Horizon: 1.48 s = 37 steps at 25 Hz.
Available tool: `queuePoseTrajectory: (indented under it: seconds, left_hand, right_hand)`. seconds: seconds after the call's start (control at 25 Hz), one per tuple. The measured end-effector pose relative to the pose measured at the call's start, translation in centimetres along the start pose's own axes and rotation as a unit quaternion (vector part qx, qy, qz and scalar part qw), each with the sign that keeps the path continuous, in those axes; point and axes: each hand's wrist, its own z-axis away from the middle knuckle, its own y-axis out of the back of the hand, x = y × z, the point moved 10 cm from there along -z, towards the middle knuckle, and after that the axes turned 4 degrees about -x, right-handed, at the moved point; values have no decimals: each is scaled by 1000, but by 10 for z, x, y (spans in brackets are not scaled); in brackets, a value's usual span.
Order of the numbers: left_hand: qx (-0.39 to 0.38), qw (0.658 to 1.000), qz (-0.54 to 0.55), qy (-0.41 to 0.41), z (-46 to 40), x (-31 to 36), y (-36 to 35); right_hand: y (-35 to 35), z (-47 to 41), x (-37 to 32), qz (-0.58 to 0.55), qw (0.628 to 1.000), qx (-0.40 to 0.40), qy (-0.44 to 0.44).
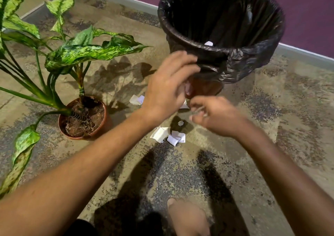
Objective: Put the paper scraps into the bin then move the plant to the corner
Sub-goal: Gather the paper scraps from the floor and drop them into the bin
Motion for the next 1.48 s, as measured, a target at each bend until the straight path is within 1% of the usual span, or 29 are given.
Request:
queuePoseTrajectory:
  seconds: [0.04,0.08,0.12,0.16,0.24,0.28,0.32,0.36,0.4,0.48,0.52,0.6,0.68,0.8,0.88,1.04,1.12,1.36,1.48]
  left_hand:
    - [-43,999,-11,9,19,-9,-13]
    - [-97,995,-20,34,39,-21,-28]
    - [-157,985,-34,70,60,-37,-45]
    - [-219,968,-53,110,81,-54,-61]
    - [-322,925,-95,179,126,-83,-85]
    - [-357,903,-108,213,146,-96,-93]
    - [-381,884,-114,247,164,-108,-98]
    - [-393,867,-115,285,179,-119,-100]
    - [-397,852,-110,323,190,-130,-100]
    - [-387,829,-91,394,204,-150,-94]
    - [-380,818,-77,425,209,-159,-92]
    - [-372,804,-51,461,219,-172,-88]
    - [-371,813,-35,448,219,-173,-90]
    - [-374,843,-31,387,204,-160,-101]
    - [-381,846,-34,371,199,-148,-109]
    - [-371,865,-82,327,194,-132,-110]
    - [-375,868,-80,317,196,-128,-110]
    - [-401,861,-74,305,199,-122,-109]
    - [-375,877,-67,294,191,-118,-101]
  right_hand:
    - [47,-18,6,21,998,57,12]
    - [87,-35,2,56,995,81,27]
    - [101,-45,7,5,998,64,-8]
    - [114,-47,19,17,997,62,-41]
    - [114,-43,15,16,998,59,-34]
    - [99,-37,9,11,998,49,-25]
    - [92,-40,6,16,998,52,-7]
    - [83,-45,3,20,999,46,-10]
    - [86,-54,1,5,998,68,-14]
    - [97,-69,-3,-18,995,102,-17]
    - [99,-74,-10,-10,994,110,-5]
    - [102,-83,-23,6,993,113,21]
    - [104,-92,-38,6,994,100,45]
    - [101,-99,-68,27,992,86,83]
    - [97,-98,-83,67,988,98,98]
    - [87,-95,-93,123,982,107,91]
    - [84,-93,-92,128,982,106,89]
    - [87,-83,-93,117,981,107,114]
    - [98,-74,-89,120,978,129,113]
